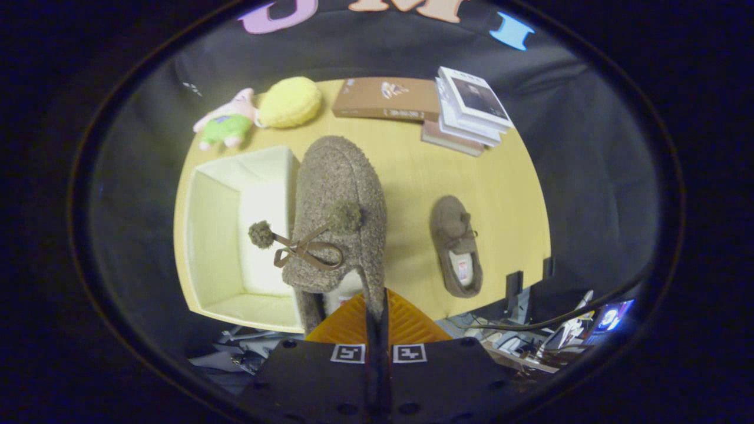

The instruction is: Open the storage box then place both shoes into the box .Put the left shoe in first, then the right shoe, with the right side of both shoes facing outward in a uniform manner.

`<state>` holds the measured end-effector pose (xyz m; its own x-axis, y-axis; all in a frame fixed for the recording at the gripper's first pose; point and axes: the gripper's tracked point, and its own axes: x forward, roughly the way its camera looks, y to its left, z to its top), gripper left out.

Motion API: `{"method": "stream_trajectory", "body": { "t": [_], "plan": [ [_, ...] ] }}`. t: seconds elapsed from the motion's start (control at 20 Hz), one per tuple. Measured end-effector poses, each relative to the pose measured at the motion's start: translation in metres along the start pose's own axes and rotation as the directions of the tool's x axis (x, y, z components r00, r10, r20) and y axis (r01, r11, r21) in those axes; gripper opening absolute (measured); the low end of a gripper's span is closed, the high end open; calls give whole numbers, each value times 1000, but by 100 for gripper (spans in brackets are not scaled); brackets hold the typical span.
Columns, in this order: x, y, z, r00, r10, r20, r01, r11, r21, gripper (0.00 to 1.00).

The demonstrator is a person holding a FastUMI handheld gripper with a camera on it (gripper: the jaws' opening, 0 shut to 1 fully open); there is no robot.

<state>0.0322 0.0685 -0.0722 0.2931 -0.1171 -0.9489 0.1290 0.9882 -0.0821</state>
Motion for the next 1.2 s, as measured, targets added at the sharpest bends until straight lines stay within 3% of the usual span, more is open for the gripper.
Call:
{"method": "stream_trajectory", "body": {
  "t": [0.15,0.35,0.7,0.9,1.2],
  "plan": [
    [-13,33,12,999,25,25,-25,1000,-9,3],
    [4,91,10,996,84,-11,-84,996,-30,3],
    [79,158,-10,987,99,-127,-97,995,23,3],
    [118,177,-14,982,63,-176,-65,998,-8,3],
    [153,215,-27,971,101,-218,-113,993,-44,5]
  ]
}}
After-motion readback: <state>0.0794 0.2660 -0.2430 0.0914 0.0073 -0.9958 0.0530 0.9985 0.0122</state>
